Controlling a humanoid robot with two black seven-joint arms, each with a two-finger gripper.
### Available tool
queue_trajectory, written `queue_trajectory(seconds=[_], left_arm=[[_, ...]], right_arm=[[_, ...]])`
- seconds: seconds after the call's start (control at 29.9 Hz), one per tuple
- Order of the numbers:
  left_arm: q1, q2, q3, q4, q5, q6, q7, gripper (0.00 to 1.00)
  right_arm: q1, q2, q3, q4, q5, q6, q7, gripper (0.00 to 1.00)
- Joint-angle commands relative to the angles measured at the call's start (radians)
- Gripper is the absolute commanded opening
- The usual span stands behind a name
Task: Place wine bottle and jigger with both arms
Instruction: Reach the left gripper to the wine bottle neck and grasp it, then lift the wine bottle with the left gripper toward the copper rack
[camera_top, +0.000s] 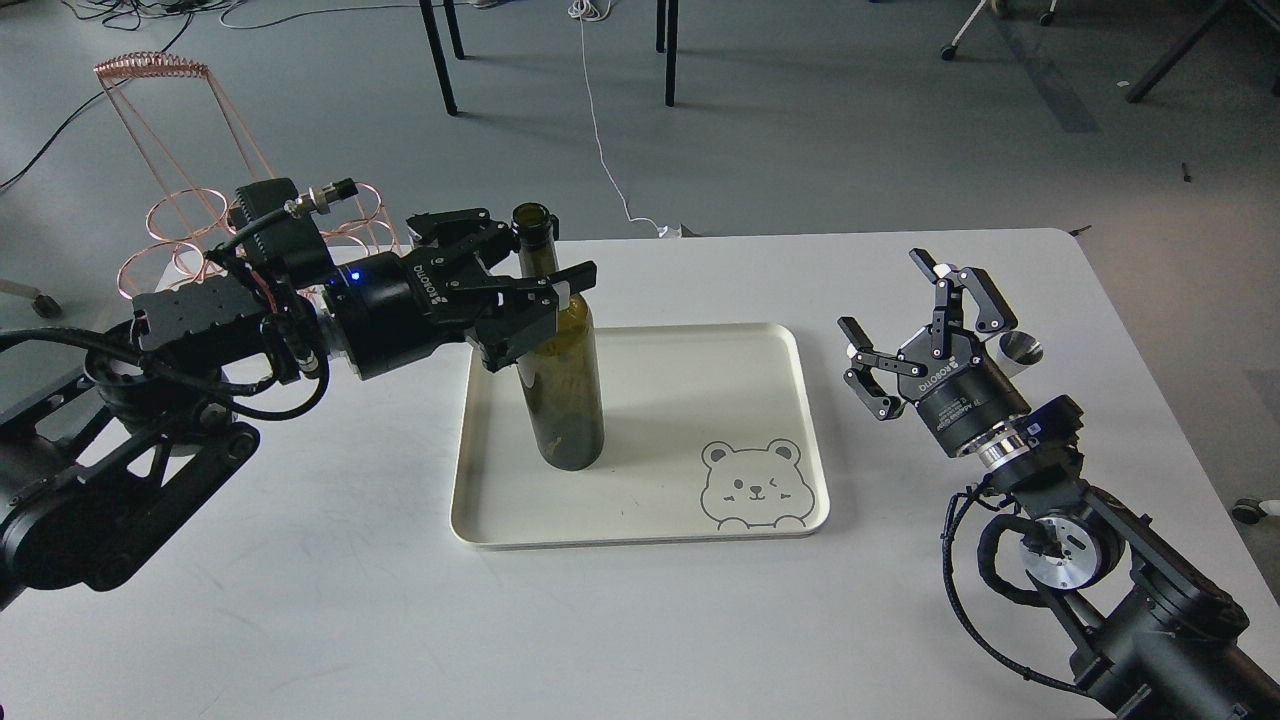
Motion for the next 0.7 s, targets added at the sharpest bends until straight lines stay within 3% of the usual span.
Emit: queue_trajectory(seconds=[0.0, 0.13, 0.43, 0.54, 0.67], left_arm=[[0.0, -0.001, 0.002, 0.0, 0.0, 0.0, 0.0, 0.59], [0.0, -0.001, 0.002, 0.0, 0.0, 0.0, 0.0, 0.58], [0.0, -0.001, 0.002, 0.006, 0.0, -0.002, 0.0, 0.37], [0.0, -0.001, 0.002, 0.006, 0.0, -0.002, 0.0, 0.25], [-0.003, 0.0, 0.0, 0.006, 0.0, -0.002, 0.0, 0.22]], right_arm=[[0.0, 0.0, 0.0, 0.0, 0.0, 0.0, 0.0, 0.99], [0.0, -0.002, 0.0, 0.0, 0.0, 0.0, 0.0, 0.99], [-0.003, -0.002, 0.0, 0.002, 0.0, 0.0, 0.0, 0.99], [-0.005, -0.003, 0.0, 0.002, 0.0, 0.0, 0.0, 0.99], [-0.005, -0.002, 0.0, 0.002, 0.0, 0.0, 0.0, 0.99]])
